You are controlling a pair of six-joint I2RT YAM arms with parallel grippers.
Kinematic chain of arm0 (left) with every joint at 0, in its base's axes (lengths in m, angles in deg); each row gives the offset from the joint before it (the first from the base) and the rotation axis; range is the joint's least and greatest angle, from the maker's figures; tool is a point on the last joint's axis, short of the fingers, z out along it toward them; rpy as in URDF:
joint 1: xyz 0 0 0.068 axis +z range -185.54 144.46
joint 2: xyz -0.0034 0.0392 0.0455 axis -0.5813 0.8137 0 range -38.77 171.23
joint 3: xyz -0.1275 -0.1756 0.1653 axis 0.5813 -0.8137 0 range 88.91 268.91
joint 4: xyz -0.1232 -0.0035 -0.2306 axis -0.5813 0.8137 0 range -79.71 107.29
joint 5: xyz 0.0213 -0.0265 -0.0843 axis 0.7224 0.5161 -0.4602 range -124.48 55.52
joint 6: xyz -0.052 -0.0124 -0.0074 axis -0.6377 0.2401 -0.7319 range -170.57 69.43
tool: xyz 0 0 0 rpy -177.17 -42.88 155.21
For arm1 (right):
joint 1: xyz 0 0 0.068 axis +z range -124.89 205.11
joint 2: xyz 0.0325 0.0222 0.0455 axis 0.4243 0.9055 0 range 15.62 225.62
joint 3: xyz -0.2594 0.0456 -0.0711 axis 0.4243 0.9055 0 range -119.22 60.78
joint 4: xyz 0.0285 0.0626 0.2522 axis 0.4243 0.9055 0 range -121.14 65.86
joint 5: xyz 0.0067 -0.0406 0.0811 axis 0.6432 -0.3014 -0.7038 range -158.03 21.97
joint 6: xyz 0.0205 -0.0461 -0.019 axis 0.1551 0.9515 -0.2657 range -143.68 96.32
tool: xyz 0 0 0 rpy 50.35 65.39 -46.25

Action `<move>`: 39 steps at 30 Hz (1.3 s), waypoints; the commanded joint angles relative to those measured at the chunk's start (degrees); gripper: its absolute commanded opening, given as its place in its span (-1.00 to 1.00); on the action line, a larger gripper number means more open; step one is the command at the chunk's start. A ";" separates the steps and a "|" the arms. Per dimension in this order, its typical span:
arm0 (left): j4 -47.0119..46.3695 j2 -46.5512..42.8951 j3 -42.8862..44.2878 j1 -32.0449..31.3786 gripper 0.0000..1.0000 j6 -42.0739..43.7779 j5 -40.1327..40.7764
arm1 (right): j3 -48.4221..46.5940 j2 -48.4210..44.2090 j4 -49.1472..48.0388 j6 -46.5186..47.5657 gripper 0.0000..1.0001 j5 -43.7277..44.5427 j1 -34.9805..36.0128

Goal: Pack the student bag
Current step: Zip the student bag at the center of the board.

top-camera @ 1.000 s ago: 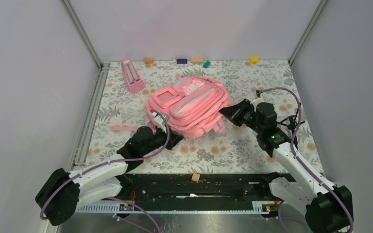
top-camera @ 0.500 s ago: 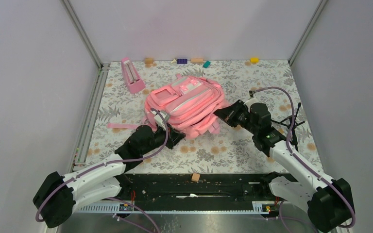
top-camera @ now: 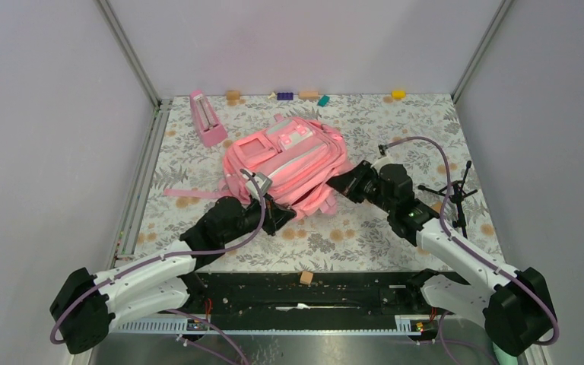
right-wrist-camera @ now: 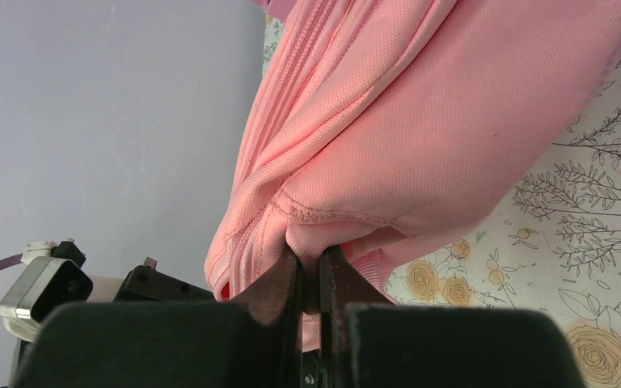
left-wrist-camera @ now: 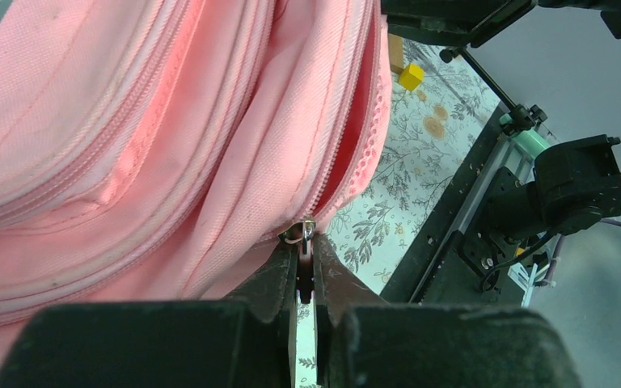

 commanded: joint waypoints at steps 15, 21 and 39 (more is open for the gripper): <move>-1.84 -0.15 7.48 -2.65 -1.00 -6.97 1.28 | -2.81 2.69 -9.84 6.38 -1.00 9.26 10.53; -1.01 -0.02 7.31 -2.61 -1.00 -12.73 4.59 | -0.96 4.22 -10.24 7.49 -1.00 13.53 14.61; 1.65 4.34 1.36 -2.64 -0.88 -20.82 1.64 | 8.00 -14.79 13.93 24.53 0.42 29.73 16.75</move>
